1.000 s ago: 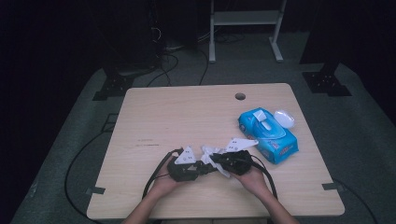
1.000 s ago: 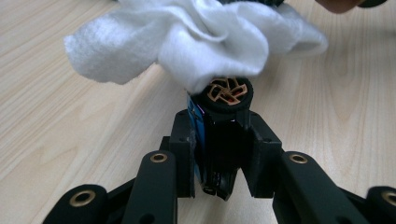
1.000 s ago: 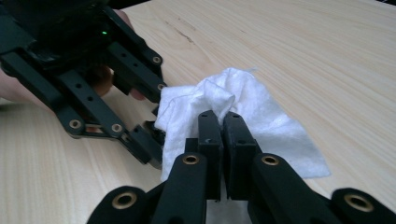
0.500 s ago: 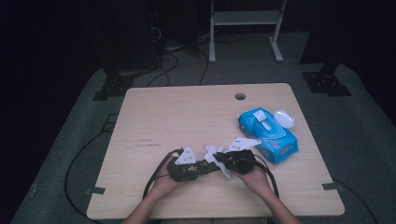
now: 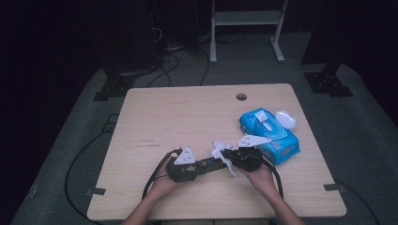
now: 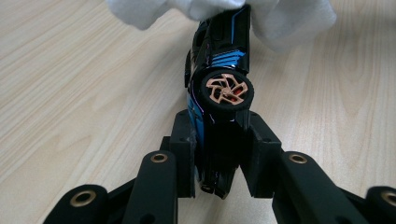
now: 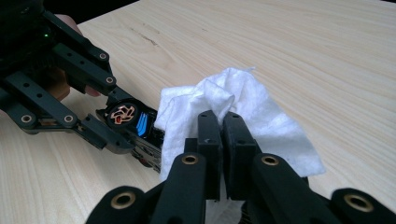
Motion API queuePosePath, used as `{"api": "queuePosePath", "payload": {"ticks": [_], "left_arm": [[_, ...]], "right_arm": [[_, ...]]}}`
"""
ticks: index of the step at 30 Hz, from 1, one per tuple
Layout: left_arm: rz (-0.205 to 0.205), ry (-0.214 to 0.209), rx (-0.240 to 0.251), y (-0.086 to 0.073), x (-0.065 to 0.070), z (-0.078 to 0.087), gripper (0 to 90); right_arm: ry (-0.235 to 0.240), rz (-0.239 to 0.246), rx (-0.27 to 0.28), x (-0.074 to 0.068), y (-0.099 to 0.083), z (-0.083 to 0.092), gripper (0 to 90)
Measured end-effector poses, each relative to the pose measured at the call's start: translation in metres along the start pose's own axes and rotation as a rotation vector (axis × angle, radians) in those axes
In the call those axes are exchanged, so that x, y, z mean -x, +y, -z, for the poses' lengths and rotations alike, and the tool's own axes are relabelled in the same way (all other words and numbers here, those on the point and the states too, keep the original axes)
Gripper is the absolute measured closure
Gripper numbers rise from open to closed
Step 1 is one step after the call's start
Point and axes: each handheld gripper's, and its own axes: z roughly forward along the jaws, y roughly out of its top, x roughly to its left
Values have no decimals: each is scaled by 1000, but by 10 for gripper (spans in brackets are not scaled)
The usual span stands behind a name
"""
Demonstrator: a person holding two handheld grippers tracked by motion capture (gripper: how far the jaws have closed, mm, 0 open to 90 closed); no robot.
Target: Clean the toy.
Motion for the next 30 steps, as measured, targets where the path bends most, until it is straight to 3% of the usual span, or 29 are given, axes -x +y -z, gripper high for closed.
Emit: {"api": "queuePosePath", "payload": {"ticks": [2,3,5,6,8,14,17,20,23,27,30], "left_arm": [[2,3,0,0,1,-1,689],[1,5,-1,1,1,-1,689],[-3,11,-1,0,1,0,689],[-4,10,-2,0,0,0,689],[6,10,4,-2,0,2,688],[12,25,9,-3,-3,2,688],[14,29,8,-3,-4,2,685],[14,39,7,-4,-5,4,685],[13,41,6,-5,-6,4,685],[13,42,6,-5,-6,4,686],[18,40,11,-5,-6,4,686]], "right_arm": [[16,-4,6,-4,0,-2,861],[64,-20,12,-9,0,-7,860],[88,5,10,-19,0,-13,857],[77,35,9,-24,1,-15,857],[69,52,6,-23,1,-14,854],[-56,11,18,4,-4,4,857],[-48,12,23,-1,-4,3,856],[14,26,28,-10,-3,-3,856],[-2,41,19,-9,-3,-2,857],[-79,-13,25,10,-6,8,857],[-92,-12,28,11,-6,9,858]]}}
